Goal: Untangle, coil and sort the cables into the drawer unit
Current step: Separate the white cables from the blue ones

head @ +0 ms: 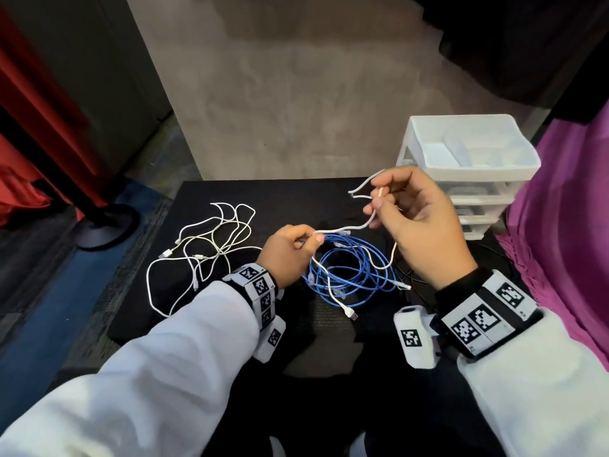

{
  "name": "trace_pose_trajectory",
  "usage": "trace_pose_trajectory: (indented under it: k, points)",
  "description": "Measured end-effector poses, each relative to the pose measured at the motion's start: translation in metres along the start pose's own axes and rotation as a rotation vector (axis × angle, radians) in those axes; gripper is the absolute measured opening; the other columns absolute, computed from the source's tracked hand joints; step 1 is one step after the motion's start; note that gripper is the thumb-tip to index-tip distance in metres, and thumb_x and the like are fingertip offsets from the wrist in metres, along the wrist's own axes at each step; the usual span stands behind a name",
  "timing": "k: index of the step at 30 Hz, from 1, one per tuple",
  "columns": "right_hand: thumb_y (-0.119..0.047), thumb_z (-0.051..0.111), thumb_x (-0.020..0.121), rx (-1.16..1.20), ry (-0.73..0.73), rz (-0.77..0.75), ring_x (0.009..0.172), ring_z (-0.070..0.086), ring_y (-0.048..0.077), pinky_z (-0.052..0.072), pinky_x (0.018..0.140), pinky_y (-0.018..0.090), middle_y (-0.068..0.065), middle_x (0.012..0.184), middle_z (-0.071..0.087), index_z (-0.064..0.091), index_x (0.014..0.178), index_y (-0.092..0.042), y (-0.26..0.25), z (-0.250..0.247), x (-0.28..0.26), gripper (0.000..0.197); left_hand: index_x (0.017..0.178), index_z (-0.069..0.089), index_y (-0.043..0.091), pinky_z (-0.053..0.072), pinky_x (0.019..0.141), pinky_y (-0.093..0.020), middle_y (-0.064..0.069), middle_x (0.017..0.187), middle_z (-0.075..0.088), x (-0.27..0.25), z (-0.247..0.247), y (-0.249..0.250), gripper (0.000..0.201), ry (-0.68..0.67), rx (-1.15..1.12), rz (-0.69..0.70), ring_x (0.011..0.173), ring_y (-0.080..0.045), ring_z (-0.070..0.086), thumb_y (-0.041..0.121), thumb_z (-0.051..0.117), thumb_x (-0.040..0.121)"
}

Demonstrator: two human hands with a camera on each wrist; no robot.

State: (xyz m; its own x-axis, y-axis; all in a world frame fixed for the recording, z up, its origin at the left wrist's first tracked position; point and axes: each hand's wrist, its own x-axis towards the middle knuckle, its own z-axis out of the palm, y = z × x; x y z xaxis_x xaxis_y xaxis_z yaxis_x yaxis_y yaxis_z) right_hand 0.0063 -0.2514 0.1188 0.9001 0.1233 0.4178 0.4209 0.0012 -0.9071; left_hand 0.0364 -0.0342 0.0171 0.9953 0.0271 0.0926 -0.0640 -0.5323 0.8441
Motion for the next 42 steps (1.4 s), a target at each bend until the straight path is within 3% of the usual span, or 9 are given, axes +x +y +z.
trace_pose_trajectory:
  k: [5,9,13,20,24,27,31,34,42]
  points:
    - [-0.005,0.066,0.099,-0.214,-0.017,0.097,0.089,0.062,0.017,0.060,0.082,0.036,0.011,0.103,0.064,0.066,0.115,-0.019,0.012,-0.009,0.011,0.022,0.090,0.073,0.019,0.056,0.061,-0.026,0.000,0.080,0.069,0.002,-0.011,0.029,0.016,0.166,-0.474,-0.065,0.072,-0.008,0.064,0.015,0.062,0.100]
    - [-0.051,0.074,0.091,-0.693,-0.254,0.257,0.095,0.065,0.006,0.048,0.084,0.015,-0.001,0.115,0.064,0.066,0.126,-0.025,0.026,-0.010,0.009,0.045,0.098,0.074,0.021,0.060,0.071,-0.025,-0.002,0.090,0.072,-0.003,-0.020,0.059,0.011,0.275,-0.568,0.006,0.082,-0.006,0.067,0.018,0.063,0.100]
    - [-0.080,0.065,0.073,-0.770,-0.360,0.287,0.117,0.059,0.012,0.047,0.106,0.032,-0.006,0.122,0.056,0.065,0.132,-0.027,0.034,-0.001,0.001,0.079,0.103,0.075,0.015,0.058,0.073,-0.026,-0.009,0.097,0.075,-0.011,-0.020,0.077,0.010,0.318,-0.571,0.149,0.084,-0.013,0.068,0.016,0.066,0.099]
    - [-0.043,0.074,0.093,-0.751,-0.306,0.155,0.112,0.057,0.020,0.044,0.103,0.037,-0.008,0.112,0.060,0.072,0.095,-0.036,0.049,0.007,0.005,0.008,0.084,0.071,0.025,0.046,0.068,-0.038,-0.026,0.081,0.065,-0.011,-0.030,0.090,0.018,0.319,-0.515,0.230,0.070,-0.023,0.055,0.025,0.063,0.100]
    - [-0.034,0.066,0.101,-0.682,-0.155,0.145,0.091,0.060,0.014,0.043,0.081,0.022,0.000,0.099,0.067,0.072,0.093,-0.038,0.045,-0.005,0.016,0.011,0.081,0.068,0.019,0.056,0.061,-0.036,-0.010,0.064,0.053,-0.004,-0.045,0.075,0.023,0.252,-0.471,0.106,0.059,-0.023,0.052,0.028,0.060,0.101]
    - [-0.027,0.067,0.100,-0.659,-0.030,0.120,0.092,0.060,0.013,0.038,0.078,0.006,0.002,0.101,0.071,0.074,0.094,-0.032,0.039,-0.019,0.023,0.010,0.078,0.072,0.020,0.036,0.051,-0.027,-0.005,0.061,0.039,-0.006,-0.054,0.057,0.022,0.112,-0.295,0.052,0.055,-0.019,0.035,0.031,0.065,0.096]
    - [-0.023,0.068,0.098,-0.640,0.068,0.074,0.093,0.063,0.018,0.048,0.091,0.029,0.003,0.101,0.068,0.074,0.092,-0.029,0.036,-0.035,0.032,0.011,0.090,0.073,0.002,0.031,0.052,-0.012,0.001,0.063,0.049,-0.021,-0.066,0.042,0.023,-0.077,-0.181,0.060,0.051,-0.001,0.036,0.023,0.067,0.098]
    - [-0.024,0.067,0.098,-0.615,0.142,-0.016,0.095,0.064,0.019,0.050,0.099,0.036,0.004,0.102,0.067,0.075,0.094,-0.026,0.031,-0.043,0.039,0.009,0.088,0.075,0.014,0.036,0.053,-0.015,0.009,0.063,0.057,-0.031,-0.076,0.031,0.024,-0.192,-0.055,0.075,0.053,-0.004,0.044,0.031,0.062,0.100]
    - [-0.032,0.065,0.098,-0.531,0.131,0.059,0.084,0.064,0.012,0.056,0.091,0.046,-0.009,0.088,0.071,0.072,0.091,-0.020,0.034,-0.047,0.042,0.015,0.082,0.068,0.014,0.029,0.046,-0.021,0.003,0.058,0.044,-0.021,-0.109,0.020,0.028,0.218,-0.179,-0.002,0.049,-0.006,0.033,0.030,0.059,0.103]
